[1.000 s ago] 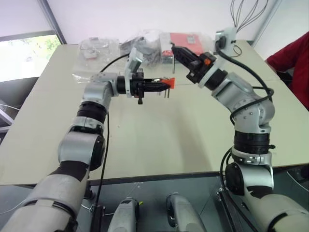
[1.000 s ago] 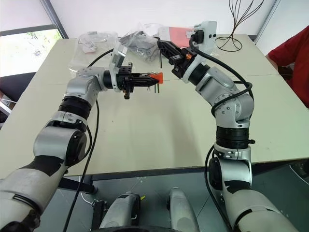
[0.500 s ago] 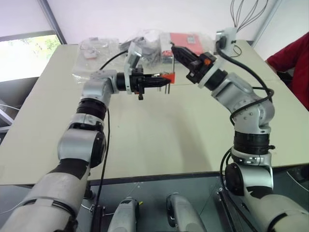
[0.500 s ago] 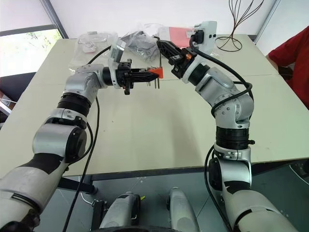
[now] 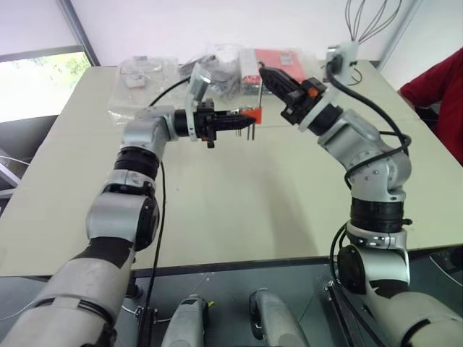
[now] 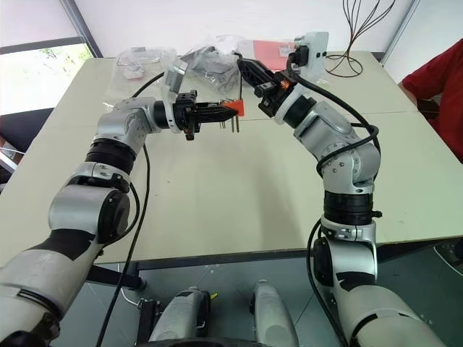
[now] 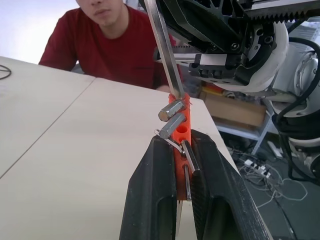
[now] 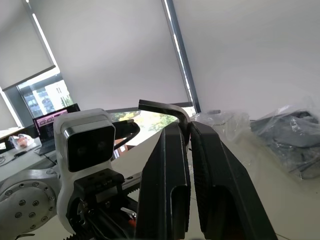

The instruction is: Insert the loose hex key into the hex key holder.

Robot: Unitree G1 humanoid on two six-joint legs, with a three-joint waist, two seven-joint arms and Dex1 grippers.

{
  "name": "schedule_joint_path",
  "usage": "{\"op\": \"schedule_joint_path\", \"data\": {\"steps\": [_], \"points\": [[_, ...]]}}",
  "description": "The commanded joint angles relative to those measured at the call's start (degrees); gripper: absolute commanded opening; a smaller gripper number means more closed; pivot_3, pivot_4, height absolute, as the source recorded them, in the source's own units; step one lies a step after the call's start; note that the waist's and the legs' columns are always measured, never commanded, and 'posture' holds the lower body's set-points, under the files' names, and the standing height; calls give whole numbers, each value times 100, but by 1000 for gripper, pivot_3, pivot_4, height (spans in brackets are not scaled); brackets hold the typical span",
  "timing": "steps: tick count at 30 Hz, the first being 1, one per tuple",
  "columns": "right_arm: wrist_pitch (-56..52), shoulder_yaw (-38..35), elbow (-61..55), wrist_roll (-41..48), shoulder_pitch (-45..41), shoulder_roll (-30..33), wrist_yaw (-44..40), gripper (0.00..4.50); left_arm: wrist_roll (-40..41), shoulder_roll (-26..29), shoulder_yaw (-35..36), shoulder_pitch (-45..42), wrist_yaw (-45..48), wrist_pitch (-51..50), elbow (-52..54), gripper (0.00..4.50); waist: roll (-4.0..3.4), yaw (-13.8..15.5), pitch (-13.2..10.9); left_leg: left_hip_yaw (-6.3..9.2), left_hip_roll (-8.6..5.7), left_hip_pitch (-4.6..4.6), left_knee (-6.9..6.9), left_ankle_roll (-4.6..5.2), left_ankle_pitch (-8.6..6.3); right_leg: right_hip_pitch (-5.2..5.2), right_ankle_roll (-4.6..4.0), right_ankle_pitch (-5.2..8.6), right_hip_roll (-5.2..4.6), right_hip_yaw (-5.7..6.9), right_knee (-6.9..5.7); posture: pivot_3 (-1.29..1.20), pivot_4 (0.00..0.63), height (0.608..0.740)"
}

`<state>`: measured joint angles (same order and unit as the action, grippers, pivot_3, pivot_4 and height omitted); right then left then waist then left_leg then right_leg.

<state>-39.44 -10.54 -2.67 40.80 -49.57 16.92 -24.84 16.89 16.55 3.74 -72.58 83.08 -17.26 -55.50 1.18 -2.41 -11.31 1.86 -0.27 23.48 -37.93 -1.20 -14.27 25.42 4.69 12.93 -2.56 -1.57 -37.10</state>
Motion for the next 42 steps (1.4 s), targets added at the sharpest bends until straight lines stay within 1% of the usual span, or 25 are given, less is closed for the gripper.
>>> {"op": "schedule_joint_path", "data": {"steps": [1,11,22,25,26,27,31,34,36,38,40,42], "points": [[15,-13,-218,-22,61,140,-83,35,246,65,226,-190,-11,20,285,0,0,0,0,0,0,0,0,0,0,0,0,0,0,0,0,0,150,740],[-95,435,-510,-82,244,499,-691,35,175,62,157,-172,26,120,237,0,0,-7,0,0,0,0,0,0,0,0,0,0,1,0,0,0,150,740],[-44,405,-253,-251,101,428,-737,35,118,82,68,-53,69,211,336,0,0,3,0,-1,0,-1,-4,0,0,-1,0,0,0,0,-2,0,150,740],[-73,347,-232,-231,110,424,-678,1009,102,98,49,-16,75,222,366,0,0,3,0,0,0,-1,-4,0,0,-1,0,0,1,0,-2,0,150,740],[-88,337,-250,-211,119,425,-674,1583,100,100,45,-4,76,224,373,0,0,3,0,0,0,-1,-4,0,0,-1,0,0,0,0,-2,0,150,740],[-92,329,-273,-201,127,428,-667,2010,96,104,39,9,77,222,383,0,0,2,0,0,0,-1,-4,0,0,-1,0,0,0,0,-2,0,150,740],[-161,145,-470,-81,189,547,-580,4093,36,143,-25,96,96,229,425,0,0,2,0,0,0,-1,-4,0,0,-1,0,0,0,0,-3,0,150,740],[-346,-221,-793,189,332,824,-542,4093,-33,216,-82,219,90,238,436,0,0,18,0,0,0,-1,-4,0,0,-1,0,0,0,0,-2,0,150,740],[-654,-334,-1192,383,669,1283,-774,4093,-53,278,-113,369,65,133,472,0,0,47,0,0,0,1,-4,0,0,-1,0,0,-1,0,0,0,150,740],[-775,-261,-1512,298,1046,1743,-961,4093,-57,306,-134,538,-14,-26,521,0,0,58,0,2,0,2,-3,0,0,-3,1,1,-2,1,4,0,150,740],[-785,-212,-1662,251,1261,1954,-982,4093,-59,327,-170,673,-67,-147,594,0,0,55,0,1,-1,1,-3,0,0,-5,1,1,-2,0,6,0,150,740],[-808,-324,-1700,289,1435,1981,-864,4093,-242,397,-335,984,-180,-205,638,0,0,31,0,-1,-1,1,-7,0,0,-5,1,1,-2,-1,4,0,150,740]]}}
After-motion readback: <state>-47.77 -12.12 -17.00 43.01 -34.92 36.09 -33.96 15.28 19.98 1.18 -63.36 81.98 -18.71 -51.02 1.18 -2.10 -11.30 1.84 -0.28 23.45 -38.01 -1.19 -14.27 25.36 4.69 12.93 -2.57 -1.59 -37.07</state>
